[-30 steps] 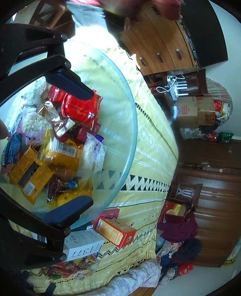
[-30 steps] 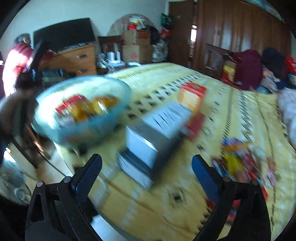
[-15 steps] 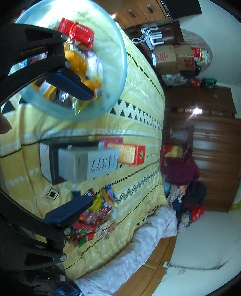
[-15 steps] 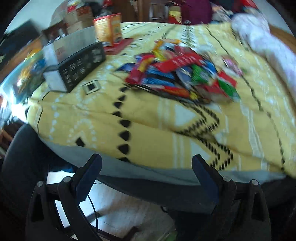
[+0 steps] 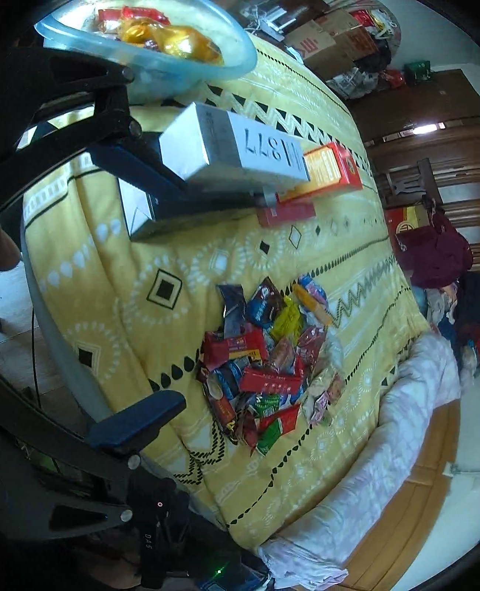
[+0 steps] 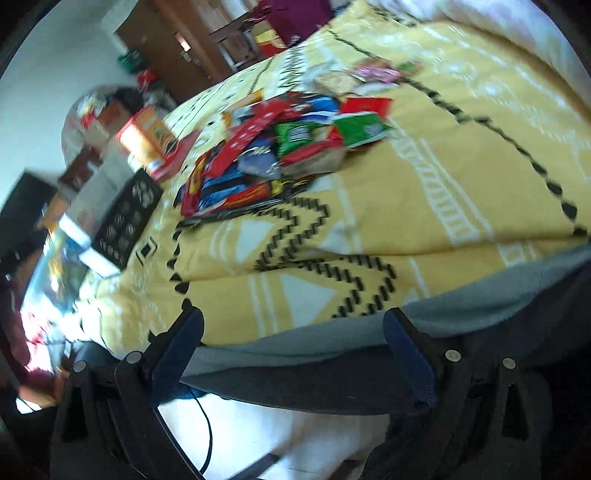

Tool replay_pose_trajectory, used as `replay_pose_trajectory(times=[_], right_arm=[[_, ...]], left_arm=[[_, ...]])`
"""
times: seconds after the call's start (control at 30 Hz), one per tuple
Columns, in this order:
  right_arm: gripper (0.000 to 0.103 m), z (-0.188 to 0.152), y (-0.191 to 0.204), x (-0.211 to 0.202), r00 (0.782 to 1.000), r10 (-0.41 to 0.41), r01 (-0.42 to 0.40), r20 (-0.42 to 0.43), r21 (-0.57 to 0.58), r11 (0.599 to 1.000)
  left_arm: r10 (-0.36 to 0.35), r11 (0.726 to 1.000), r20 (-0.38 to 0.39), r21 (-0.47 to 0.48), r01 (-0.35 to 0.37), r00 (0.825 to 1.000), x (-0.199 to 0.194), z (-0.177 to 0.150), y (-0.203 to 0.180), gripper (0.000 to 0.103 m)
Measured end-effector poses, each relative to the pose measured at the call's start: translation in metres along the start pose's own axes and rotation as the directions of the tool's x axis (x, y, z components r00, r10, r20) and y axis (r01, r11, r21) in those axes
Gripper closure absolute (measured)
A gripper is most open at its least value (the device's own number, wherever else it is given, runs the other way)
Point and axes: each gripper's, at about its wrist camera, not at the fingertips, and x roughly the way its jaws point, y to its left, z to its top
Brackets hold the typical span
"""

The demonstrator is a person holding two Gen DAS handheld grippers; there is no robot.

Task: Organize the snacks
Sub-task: 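Move both open tools back over the snack heap, then grasp a red packet with the left tool while the right grasps another red packet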

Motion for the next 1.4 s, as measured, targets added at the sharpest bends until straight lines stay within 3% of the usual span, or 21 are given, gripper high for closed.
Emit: replay_pose_trajectory(times=[0.3,0.47,0.73,1.0,1.07,1.13,1.23,1.4], right_arm=[[0.004,0.003,-0.012,0.006,0.998,0.046,-0.044,-0.039,0.059,0.997],[0.003,0.003,-0.014,0.01,0.997,0.051,-0.047,-0.053,0.074,0.996],[0.003,0.002,-0.015,0.017,0.996,0.047,-0.041,-0.078,0.077,0.996],[0.003,0.002,-0.014,0.022,0.995,0.034,-0.028,-0.091,0.069,0.997],[0.001,0.002,-0.014,0.024,0.995,0.035,-0.028,-0.094,0.072,0.997],[0.0,0.003,-0.013,0.026,0.995,0.035,-0.028,-0.095,0.07,0.997],[0.0,0.004,-0.012,0.028,0.995,0.029,-0.022,-0.097,0.066,0.998],[0.0,0.006,-0.013,0.028,0.996,0.031,-0.025,-0.088,0.07,0.997]], left_arm=[[-0.089,0.995,-0.08,0.045,0.092,0.993,0.027,0.01,-0.051,0.0],[-0.136,0.991,-0.151,-0.038,0.132,0.979,0.046,0.001,-0.045,0.0],[-0.142,0.989,-0.191,-0.065,0.132,0.971,0.064,-0.008,-0.043,0.0],[-0.132,0.986,-0.207,-0.13,0.106,0.969,0.104,0.011,-0.029,0.001],[-0.164,0.977,-0.199,-0.17,0.13,0.966,0.118,0.018,-0.021,0.006],[-0.193,0.968,-0.203,-0.2,0.153,0.96,0.137,0.027,-0.016,0.03],[-0.169,0.976,-0.22,-0.173,0.133,0.961,0.159,0.034,-0.019,0.05],[-0.196,0.972,-0.226,-0.174,0.158,0.954,0.179,0.039,-0.03,0.053]])
